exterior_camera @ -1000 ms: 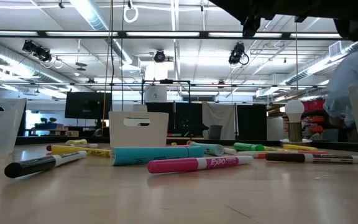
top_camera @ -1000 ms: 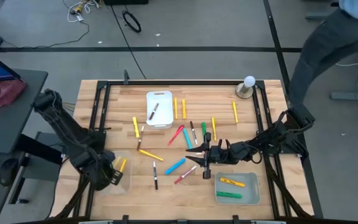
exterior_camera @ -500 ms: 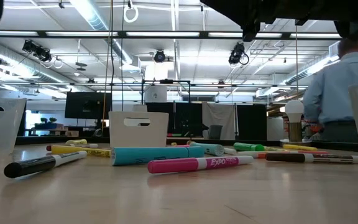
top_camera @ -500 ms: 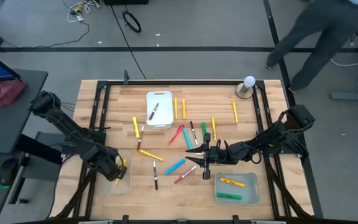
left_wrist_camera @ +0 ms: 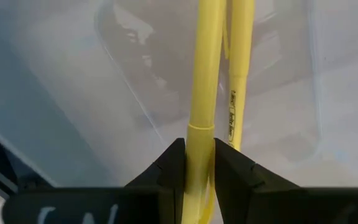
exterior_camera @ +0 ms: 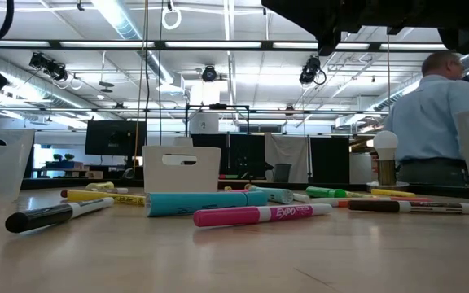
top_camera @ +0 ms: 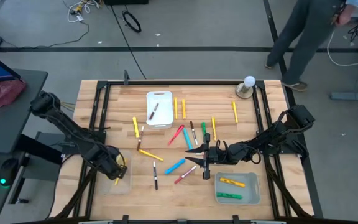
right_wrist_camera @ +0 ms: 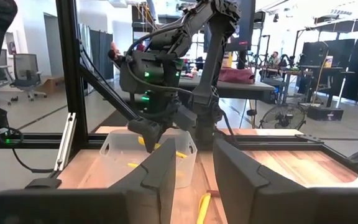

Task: Pick & Place Markers
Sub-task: Put the yellow pen into the transparent bin, then put the brown marker pen into the white bin

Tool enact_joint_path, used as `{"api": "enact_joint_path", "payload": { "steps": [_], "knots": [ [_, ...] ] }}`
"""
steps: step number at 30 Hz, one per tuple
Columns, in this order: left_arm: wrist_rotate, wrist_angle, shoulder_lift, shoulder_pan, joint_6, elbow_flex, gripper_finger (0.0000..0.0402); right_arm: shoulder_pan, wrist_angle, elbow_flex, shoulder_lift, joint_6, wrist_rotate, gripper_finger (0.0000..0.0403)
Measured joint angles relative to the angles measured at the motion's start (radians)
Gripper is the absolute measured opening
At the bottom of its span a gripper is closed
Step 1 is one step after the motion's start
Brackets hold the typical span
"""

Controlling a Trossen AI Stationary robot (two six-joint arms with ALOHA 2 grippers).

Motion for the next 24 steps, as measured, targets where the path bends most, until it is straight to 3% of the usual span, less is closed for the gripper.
{"api": "enact_joint_path", "payload": {
  "steps": [16,24],
  "knots": [
    [0.019,0.065,0.123,0.004,0.015,0.000,0.0073,0.000,-0.014,0.000,0.000,0.029,0.000,0.0109],
    [0.018,0.056,0.123,0.004,0.014,0.000,0.0126,0.000,-0.014,0.000,0.001,0.029,0.000,0.0109]
  ]
}}
